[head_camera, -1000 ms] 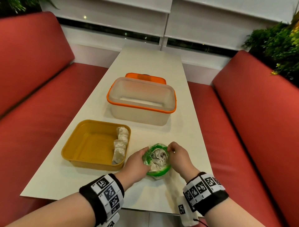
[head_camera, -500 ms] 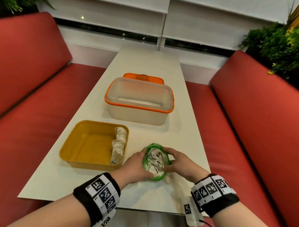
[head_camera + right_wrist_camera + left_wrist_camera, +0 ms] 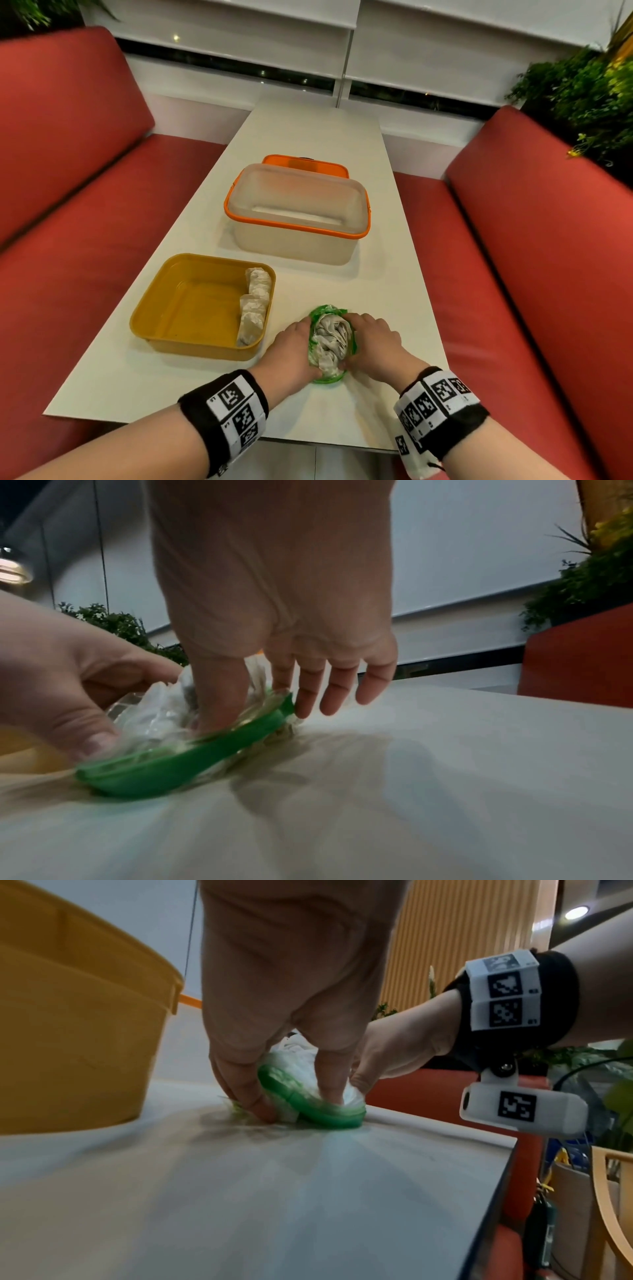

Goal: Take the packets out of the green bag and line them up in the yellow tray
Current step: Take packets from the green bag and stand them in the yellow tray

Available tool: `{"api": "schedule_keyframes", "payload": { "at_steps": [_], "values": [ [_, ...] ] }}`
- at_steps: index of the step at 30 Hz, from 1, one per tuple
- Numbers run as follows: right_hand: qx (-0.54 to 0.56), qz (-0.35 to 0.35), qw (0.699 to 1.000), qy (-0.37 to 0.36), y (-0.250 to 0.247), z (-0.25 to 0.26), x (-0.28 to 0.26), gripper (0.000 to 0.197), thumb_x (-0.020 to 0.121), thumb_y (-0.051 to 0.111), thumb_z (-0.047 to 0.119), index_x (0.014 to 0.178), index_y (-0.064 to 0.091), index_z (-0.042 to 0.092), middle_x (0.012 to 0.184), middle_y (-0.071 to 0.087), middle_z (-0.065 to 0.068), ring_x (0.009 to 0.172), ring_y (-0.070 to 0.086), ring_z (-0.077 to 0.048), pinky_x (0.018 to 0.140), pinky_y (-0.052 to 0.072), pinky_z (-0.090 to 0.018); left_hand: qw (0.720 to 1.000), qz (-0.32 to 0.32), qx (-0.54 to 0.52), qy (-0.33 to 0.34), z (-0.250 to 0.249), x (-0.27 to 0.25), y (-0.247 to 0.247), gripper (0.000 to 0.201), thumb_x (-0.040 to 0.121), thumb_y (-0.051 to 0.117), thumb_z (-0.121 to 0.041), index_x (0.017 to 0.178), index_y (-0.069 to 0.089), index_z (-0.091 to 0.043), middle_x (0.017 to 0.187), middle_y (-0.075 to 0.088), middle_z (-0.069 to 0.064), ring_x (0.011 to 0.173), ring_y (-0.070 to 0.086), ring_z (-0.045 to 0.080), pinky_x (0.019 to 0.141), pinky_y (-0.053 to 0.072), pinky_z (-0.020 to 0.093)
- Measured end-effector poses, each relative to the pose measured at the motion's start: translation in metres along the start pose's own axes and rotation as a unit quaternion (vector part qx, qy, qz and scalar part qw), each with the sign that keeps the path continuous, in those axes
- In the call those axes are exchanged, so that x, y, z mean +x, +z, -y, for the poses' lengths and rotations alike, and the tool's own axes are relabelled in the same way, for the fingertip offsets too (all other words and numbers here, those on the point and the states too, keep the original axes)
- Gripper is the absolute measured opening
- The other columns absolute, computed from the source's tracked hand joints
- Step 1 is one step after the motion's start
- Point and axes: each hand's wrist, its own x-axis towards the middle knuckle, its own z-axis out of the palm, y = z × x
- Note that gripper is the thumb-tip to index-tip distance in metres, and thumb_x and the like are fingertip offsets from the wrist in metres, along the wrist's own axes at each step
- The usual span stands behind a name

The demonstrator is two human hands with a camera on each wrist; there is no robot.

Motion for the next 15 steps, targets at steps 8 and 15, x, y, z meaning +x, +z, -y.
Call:
{"api": "schedule_keyframes", "payload": {
  "at_steps": [8,15],
  "values": [
    [0.197,-0.097,0.976,-0.007,-0.006,-0.004,-0.002,0.037,0.076,0.066,0.042,0.111,0.064,0.031,0.121,0.051,0.011,0.119,0.045,-0.015,0.100,0.035,-0.038,1.000,0.001,-0.016,0.023,-0.006,-0.004,-0.010,0.100,0.071,0.075,-0.032,0.149,0.012,-0.022,0.142,0.031,0.004,0.132,0.037,0.019,0.105,0.029,0.021],
    [0.094,-0.161,0.982,0.009,-0.010,0.020,0.003,0.020,0.088,0.056,0.035,0.100,0.068,0.024,0.112,0.056,0.005,0.112,0.045,-0.017,0.089,0.029,-0.034,0.999,-0.012,0.010,0.031,-0.007,-0.009,-0.019,0.092,0.075,0.073,-0.032,0.147,0.018,-0.017,0.146,0.025,0.000,0.132,0.036,0.019,0.108,0.032,0.026]
  ]
}}
